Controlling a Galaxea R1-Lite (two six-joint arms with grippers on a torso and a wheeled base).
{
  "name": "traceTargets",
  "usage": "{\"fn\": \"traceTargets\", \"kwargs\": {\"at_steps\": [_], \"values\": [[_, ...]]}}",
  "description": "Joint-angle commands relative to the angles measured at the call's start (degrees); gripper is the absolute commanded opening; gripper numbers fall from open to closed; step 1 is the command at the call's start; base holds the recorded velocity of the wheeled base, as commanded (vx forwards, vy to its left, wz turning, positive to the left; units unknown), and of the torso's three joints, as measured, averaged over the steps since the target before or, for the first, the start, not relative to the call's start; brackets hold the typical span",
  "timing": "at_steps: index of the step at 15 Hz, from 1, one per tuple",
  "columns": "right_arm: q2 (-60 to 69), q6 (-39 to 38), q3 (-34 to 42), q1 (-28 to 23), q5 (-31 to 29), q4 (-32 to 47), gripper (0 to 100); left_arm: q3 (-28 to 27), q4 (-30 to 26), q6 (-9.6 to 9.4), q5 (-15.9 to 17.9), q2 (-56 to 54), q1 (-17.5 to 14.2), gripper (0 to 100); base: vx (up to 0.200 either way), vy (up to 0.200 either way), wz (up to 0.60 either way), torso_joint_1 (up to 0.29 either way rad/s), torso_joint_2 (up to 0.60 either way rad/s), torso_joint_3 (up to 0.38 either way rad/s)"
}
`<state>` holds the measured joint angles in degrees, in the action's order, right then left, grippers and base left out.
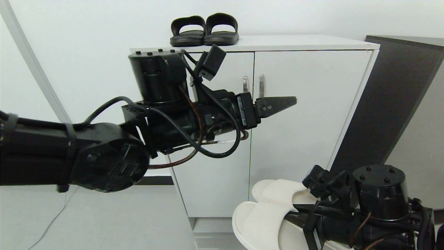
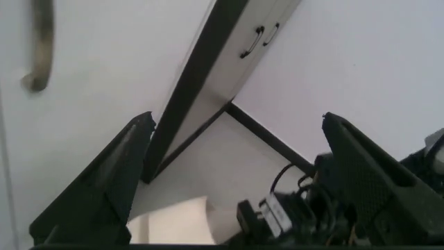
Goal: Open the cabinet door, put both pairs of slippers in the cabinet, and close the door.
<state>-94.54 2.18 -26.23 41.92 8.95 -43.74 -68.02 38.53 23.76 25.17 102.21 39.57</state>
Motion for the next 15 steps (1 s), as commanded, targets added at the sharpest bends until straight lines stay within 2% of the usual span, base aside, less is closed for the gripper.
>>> {"fn": "traceTargets", "kwargs": {"at_steps": [1,3,5,8,10,15], "values": [[-0.7,0.0,0.0,0.0,0.0,0.0,0,-6.1,-1.2,0.23,-0.3,5.5,0.0,100,0.0,0.0,0.0,0.0,0.0,0.0],[-0.8,0.0,0.1,0.0,0.0,0.0,0,-9.3,-3.6,-0.03,-2.9,7.1,0.0,100,0.0,0.0,0.0,0.0,0.0,0.0],[-0.9,0.0,0.1,0.0,0.0,0.0,0,-11.0,-3.8,-0.29,-5.7,7.8,-0.5,100,0.0,0.0,0.0,0.0,0.0,0.0],[-1.5,0.0,0.1,0.0,0.0,0.0,0,-12.5,-4.0,-0.38,-6.2,8.2,-2.2,100,0.0,0.0,0.0,0.0,0.0,0.0],[-1.6,0.0,0.1,0.0,0.0,-0.1,0,-14.9,-4.1,-0.38,-7.8,9.8,-3.4,100,0.0,0.0,0.0,0.0,0.0,0.0],[-1.7,0.0,0.3,0.0,0.0,0.0,0,-18.9,-6.3,-0.38,-7.8,12.8,-4.8,100,0.0,0.0,0.0,0.0,0.0,0.0]]}}
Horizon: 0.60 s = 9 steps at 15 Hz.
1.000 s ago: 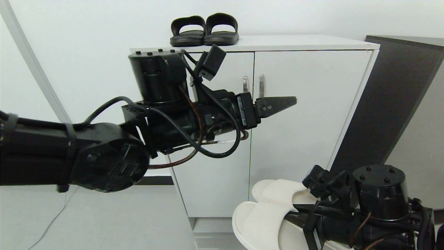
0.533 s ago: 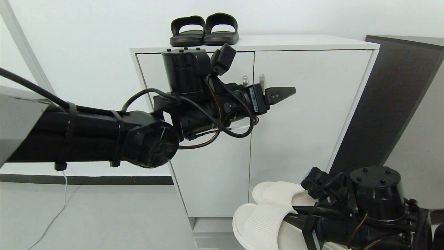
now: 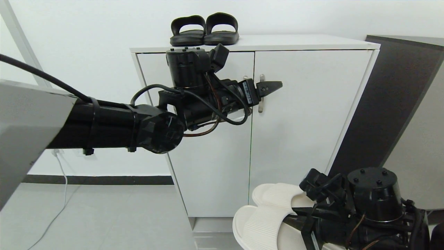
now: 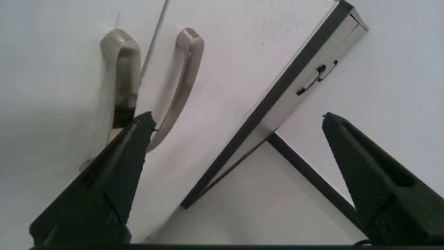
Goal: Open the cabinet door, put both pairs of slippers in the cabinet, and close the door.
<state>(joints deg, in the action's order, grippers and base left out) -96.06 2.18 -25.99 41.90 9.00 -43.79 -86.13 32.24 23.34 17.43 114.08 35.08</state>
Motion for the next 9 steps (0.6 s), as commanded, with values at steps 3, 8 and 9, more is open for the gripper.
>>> {"fn": "traceTargets", "kwargs": {"at_steps": [3,8,9], "values": [[-0.4,0.0,0.1,0.0,0.1,-0.1,0,-3.7,-0.4,0.03,-0.1,3.2,-0.2,100,0.0,0.0,0.0,0.0,0.0,0.0],[-0.6,-0.1,0.3,-0.1,0.1,-0.4,0,-8.3,-2.5,0.03,-0.1,6.2,-0.1,100,0.0,0.0,0.0,0.0,0.0,0.0],[-0.6,-0.1,0.3,-0.1,0.1,-0.4,0,-8.6,-2.7,0.03,-0.1,6.3,0.0,100,0.0,0.0,0.0,0.0,0.0,0.0]]}}
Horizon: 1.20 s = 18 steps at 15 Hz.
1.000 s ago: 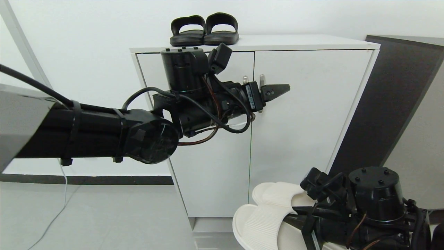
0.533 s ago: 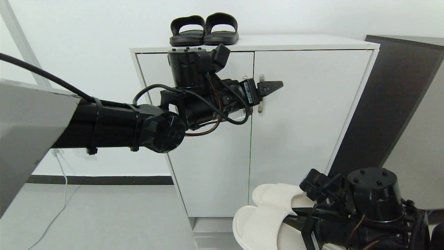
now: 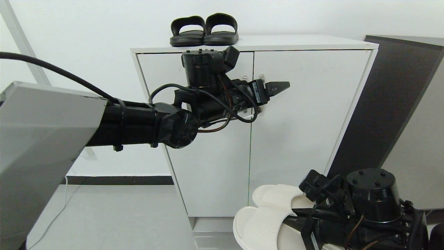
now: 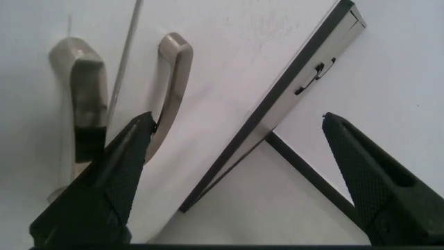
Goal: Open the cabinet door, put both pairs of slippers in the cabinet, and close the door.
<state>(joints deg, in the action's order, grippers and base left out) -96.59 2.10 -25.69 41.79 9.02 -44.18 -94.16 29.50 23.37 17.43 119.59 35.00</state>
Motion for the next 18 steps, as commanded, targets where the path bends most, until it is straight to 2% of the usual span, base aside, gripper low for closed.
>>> {"fn": "traceTargets", "kwargs": {"at_steps": [1,2,5,10,13,15,16,18], "values": [[-0.1,0.0,0.0,0.0,0.0,0.0,0,-0.8,0.1,0.01,-0.1,1.0,0.2,100,0.0,0.0,0.0,0.0,0.0,0.0],[-0.1,0.0,0.0,0.0,0.0,0.0,0,-0.8,0.1,0.01,-0.2,0.9,0.3,0,0.0,0.0,0.0,0.0,0.0,0.0],[-0.1,0.0,0.2,0.0,0.1,0.0,0,-0.1,0.1,0.19,-0.9,-0.1,0.5,0,0.0,0.0,0.0,0.0,0.0,0.0],[0.3,0.1,3.5,0.0,7.3,-5.9,0,12.5,2.0,0.01,-1.7,-9.3,4.6,0,0.0,0.0,0.0,0.0,0.0,0.0],[0.3,0.3,6.3,0.2,11.1,-9.8,0,18.7,3.6,0.1,-1.8,-14.0,5.3,0,0.0,0.0,0.0,0.0,0.0,0.0],[0.3,0.5,6.5,0.6,11.5,-9.9,0,21.9,3.7,0.01,-1.8,-16.6,5.7,0,0.0,0.0,0.0,0.0,0.0,0.0],[0.4,0.6,6.6,1.1,11.5,-9.9,0,25.3,3.8,0.01,-1.7,-19.2,6.0,0,0.0,0.0,0.0,0.0,0.0,0.0],[0.4,0.6,6.6,2.3,11.5,-10.0,0,27.8,5.8,0.19,-1.8,-21.1,5.5,0,0.0,0.0,0.0,0.0,0.0,0.0]]}}
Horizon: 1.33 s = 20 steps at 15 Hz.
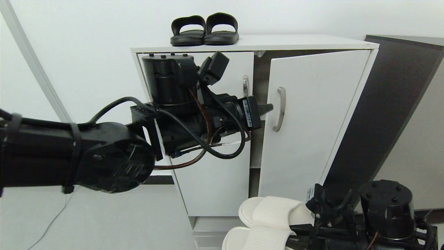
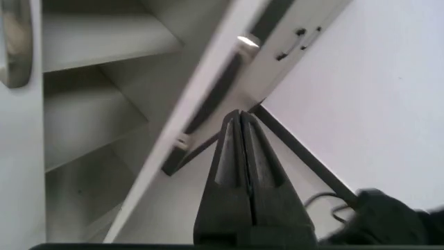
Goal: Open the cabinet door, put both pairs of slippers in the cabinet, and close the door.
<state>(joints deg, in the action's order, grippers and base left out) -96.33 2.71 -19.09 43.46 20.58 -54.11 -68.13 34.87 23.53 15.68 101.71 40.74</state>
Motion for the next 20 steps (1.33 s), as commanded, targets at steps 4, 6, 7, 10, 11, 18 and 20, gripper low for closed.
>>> {"fn": "traceTargets", "kwargs": {"at_steps": [4,6,7,10,11,18,20], "values": [[0.0,0.4,0.7,2.0,0.0,0.0,0,-0.9,1.2,0.38,0.5,0.4,-3.3,0,0.0,0.0,0.0,0.0,0.0,0.0],[-0.3,0.4,0.7,2.2,0.0,0.0,0,-4.9,1.1,1.78,0.4,4.1,-3.8,0,0.0,0.0,0.0,0.0,0.0,0.0],[-0.3,0.4,0.8,2.4,0.0,0.0,0,-7.3,1.2,2.49,0.4,6.0,-3.8,0,0.0,0.0,0.0,0.0,0.0,0.0],[-1.1,1.0,1.2,3.6,-0.1,0.0,0,-13.3,0.8,3.02,0.2,11.1,-3.8,0,0.0,0.0,0.0,0.0,0.0,0.0],[-1.1,1.4,1.5,4.1,-0.1,0.0,0,-14.7,0.8,3.37,0.2,12.5,-3.8,0,0.0,0.0,0.0,0.0,0.0,0.0],[-2.0,1.5,1.6,4.7,-0.1,-0.1,0,-17.9,1.0,5.56,0.1,14.7,-3.7,0,-0.086,0.0,0.0,0.0,0.0,-0.001],[-2.7,1.5,1.6,4.7,-0.1,-0.1,0,-16.4,1.5,5.65,0.1,14.0,-1.6,0,-0.2,0.0,0.0,0.002,0.0,0.0]]}}
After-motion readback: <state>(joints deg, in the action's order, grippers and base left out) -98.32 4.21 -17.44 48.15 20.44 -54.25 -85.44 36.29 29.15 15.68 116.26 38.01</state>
